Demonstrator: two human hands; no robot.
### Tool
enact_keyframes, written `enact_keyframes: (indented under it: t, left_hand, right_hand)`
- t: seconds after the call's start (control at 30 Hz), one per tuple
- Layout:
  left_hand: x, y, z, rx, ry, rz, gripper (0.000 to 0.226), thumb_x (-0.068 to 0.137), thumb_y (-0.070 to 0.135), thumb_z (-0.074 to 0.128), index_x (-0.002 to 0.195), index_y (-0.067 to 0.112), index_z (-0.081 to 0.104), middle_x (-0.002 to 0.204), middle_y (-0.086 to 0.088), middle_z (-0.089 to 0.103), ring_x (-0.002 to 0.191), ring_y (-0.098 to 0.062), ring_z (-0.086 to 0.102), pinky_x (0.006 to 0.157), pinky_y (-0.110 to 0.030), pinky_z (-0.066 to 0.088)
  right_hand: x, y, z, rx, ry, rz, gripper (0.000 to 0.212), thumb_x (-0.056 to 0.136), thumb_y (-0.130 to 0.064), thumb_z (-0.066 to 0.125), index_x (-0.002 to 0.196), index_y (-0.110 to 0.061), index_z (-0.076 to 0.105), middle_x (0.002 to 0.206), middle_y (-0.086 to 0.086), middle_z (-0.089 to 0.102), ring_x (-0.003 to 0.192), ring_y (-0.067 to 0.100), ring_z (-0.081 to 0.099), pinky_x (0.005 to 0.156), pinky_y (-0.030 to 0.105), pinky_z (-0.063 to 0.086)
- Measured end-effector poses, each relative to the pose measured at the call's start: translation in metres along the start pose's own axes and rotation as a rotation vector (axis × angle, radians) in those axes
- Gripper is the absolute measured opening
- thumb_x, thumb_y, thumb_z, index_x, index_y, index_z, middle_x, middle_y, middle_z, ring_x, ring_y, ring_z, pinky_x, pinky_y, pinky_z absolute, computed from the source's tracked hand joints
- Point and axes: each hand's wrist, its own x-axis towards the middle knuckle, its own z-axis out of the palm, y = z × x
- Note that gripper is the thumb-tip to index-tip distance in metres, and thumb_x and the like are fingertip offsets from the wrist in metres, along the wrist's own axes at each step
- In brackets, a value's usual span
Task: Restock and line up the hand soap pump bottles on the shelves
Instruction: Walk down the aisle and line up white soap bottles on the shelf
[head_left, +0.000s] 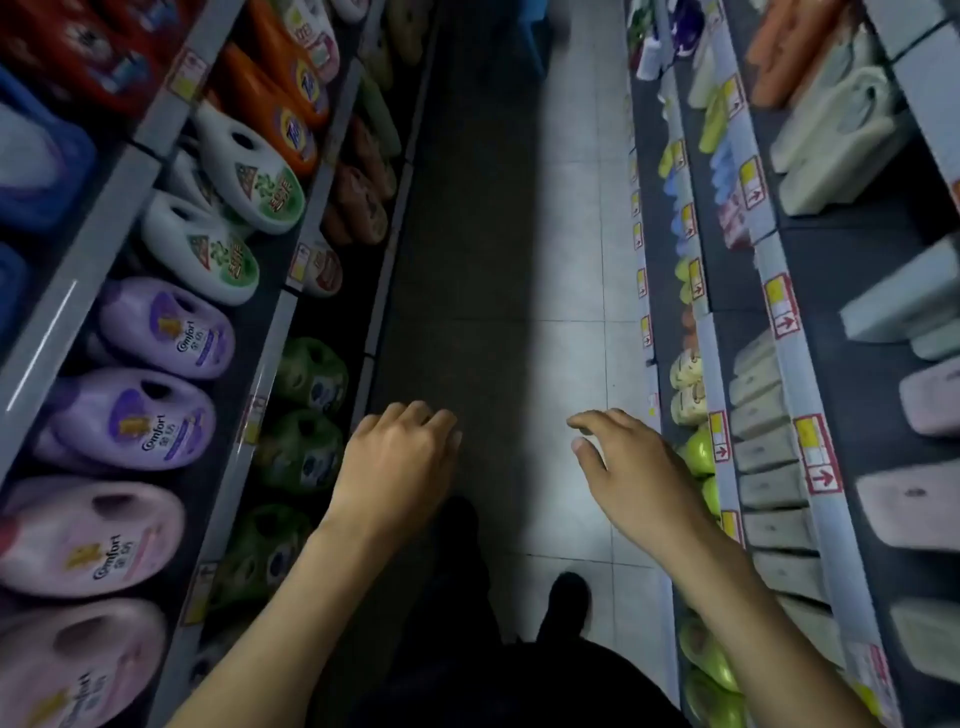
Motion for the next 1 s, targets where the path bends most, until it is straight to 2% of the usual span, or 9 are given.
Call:
enact_keyframes:
  t: [0.1, 0.17, 0.3, 0.43, 0.57, 0.7, 0.87, 1.0]
  left_hand:
    - [0.021, -0.024, 0.005, -0.063, 0.036, -0.035, 0.026, 0.098, 0.027, 0.041, 0.094, 0.016, 0.065, 0.09, -0.003, 0.065, 0.085, -0.028, 0.061, 0.072, -0.04, 0.047]
    - [0.04, -0.041, 0.004, -0.083, 0.049, -0.048, 0.024, 0.097, 0.027, 0.044, 0.094, 0.015, 0.065, 0.089, -0.004, 0.064, 0.084, -0.029, 0.061, 0.071, -0.039, 0.047]
    - [0.081, -0.086, 0.001, -0.143, 0.107, -0.054, 0.023, 0.095, 0.031, 0.049, 0.102, 0.017, 0.066, 0.094, -0.004, 0.066, 0.088, -0.028, 0.061, 0.074, -0.039, 0.046]
    - [0.12, -0.13, -0.001, -0.172, 0.126, -0.082, 0.025, 0.096, 0.033, 0.047, 0.102, 0.017, 0.065, 0.095, -0.004, 0.066, 0.09, -0.026, 0.061, 0.075, -0.039, 0.046]
    - [0.165, -0.16, -0.006, -0.155, 0.119, -0.052, 0.026, 0.097, 0.029, 0.045, 0.1, 0.016, 0.067, 0.092, -0.004, 0.066, 0.087, -0.027, 0.061, 0.074, -0.039, 0.047]
    - [0.217, -0.17, -0.012, -0.15, 0.1, 0.007, 0.026, 0.098, 0.03, 0.045, 0.102, 0.016, 0.067, 0.094, -0.004, 0.066, 0.088, -0.027, 0.06, 0.073, -0.039, 0.047]
    - [0.299, -0.159, -0.022, -0.106, 0.072, 0.125, 0.031, 0.097, 0.037, 0.042, 0.111, 0.02, 0.064, 0.1, -0.002, 0.065, 0.095, -0.024, 0.058, 0.076, -0.037, 0.045]
    - [0.373, -0.145, -0.03, -0.12, 0.07, 0.143, 0.029, 0.097, 0.035, 0.045, 0.112, 0.019, 0.063, 0.1, -0.002, 0.064, 0.092, -0.023, 0.06, 0.074, -0.036, 0.047]
  right_hand:
    - [0.028, -0.007, -0.003, 0.025, -0.008, 0.01, 0.025, 0.1, -0.029, 0.037, 0.109, -0.022, 0.059, 0.103, 0.001, 0.068, 0.093, 0.027, 0.064, 0.077, 0.04, 0.053]
    - [0.05, -0.015, -0.006, -0.016, -0.042, 0.044, 0.027, 0.1, -0.029, 0.033, 0.105, -0.02, 0.058, 0.098, 0.003, 0.068, 0.089, 0.03, 0.063, 0.075, 0.042, 0.053]
    - [0.103, -0.044, -0.009, -0.071, -0.044, 0.03, 0.026, 0.1, -0.028, 0.035, 0.105, -0.019, 0.059, 0.1, 0.002, 0.066, 0.091, 0.028, 0.062, 0.077, 0.042, 0.052]
    - [0.155, -0.072, -0.011, -0.117, -0.07, 0.015, 0.023, 0.1, -0.029, 0.04, 0.107, -0.021, 0.06, 0.104, 0.001, 0.063, 0.093, 0.024, 0.062, 0.078, 0.041, 0.052]
    - [0.199, -0.083, -0.018, -0.083, -0.018, 0.055, 0.024, 0.099, -0.028, 0.041, 0.111, -0.022, 0.061, 0.109, -0.001, 0.062, 0.097, 0.024, 0.062, 0.082, 0.042, 0.052]
    - [0.232, -0.079, -0.029, -0.028, 0.041, 0.114, 0.028, 0.101, -0.026, 0.036, 0.111, -0.022, 0.062, 0.111, 0.0, 0.066, 0.1, 0.025, 0.062, 0.084, 0.043, 0.051]
    - [0.282, -0.05, -0.047, 0.015, 0.107, 0.194, 0.018, 0.098, -0.025, 0.045, 0.104, -0.023, 0.061, 0.102, 0.0, 0.065, 0.088, 0.022, 0.061, 0.076, 0.041, 0.052]
    - [0.341, -0.018, -0.063, 0.097, 0.118, 0.214, 0.021, 0.098, -0.02, 0.047, 0.109, -0.018, 0.064, 0.107, 0.003, 0.066, 0.094, 0.023, 0.062, 0.081, 0.042, 0.052]
